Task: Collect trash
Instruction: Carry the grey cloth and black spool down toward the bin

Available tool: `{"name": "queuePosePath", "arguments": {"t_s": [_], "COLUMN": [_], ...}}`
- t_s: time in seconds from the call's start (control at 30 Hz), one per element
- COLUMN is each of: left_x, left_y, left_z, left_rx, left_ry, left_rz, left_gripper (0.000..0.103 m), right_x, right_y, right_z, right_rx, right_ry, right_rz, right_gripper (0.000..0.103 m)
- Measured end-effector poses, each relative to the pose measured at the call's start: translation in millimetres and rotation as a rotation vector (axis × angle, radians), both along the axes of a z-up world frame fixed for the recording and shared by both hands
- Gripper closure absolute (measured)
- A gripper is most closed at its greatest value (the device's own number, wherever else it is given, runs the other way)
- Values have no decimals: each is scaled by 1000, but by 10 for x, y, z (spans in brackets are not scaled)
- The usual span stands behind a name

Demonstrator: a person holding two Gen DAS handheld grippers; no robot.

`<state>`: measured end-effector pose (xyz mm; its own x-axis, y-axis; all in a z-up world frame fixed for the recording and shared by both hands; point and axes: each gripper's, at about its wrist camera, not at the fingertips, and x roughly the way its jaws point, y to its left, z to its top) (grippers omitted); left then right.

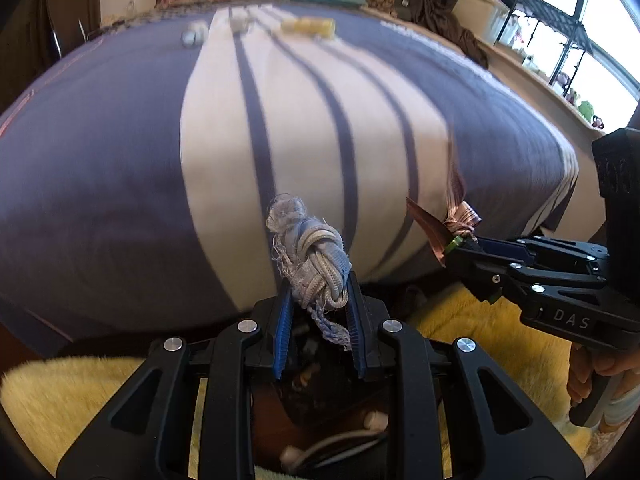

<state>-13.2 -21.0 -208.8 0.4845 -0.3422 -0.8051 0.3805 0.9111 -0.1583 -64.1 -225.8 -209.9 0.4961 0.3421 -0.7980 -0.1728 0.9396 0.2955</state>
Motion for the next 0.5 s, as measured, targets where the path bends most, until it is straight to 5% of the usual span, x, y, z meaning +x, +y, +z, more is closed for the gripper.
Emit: {"name": "queuePosePath", "arguments": {"t_s": [0.5], "left_x": [-36], "left_y": [-24], "left_z": [-844], "left_rx": [38], "left_ry": [216], "left_rz": [10], "left_gripper": [79], "right_x": [-10], "right_y": [209], "right_z": [-723], "right_rx": [-29], "right_ry": [196], "right_rz": [27], "right_gripper": [74]}}
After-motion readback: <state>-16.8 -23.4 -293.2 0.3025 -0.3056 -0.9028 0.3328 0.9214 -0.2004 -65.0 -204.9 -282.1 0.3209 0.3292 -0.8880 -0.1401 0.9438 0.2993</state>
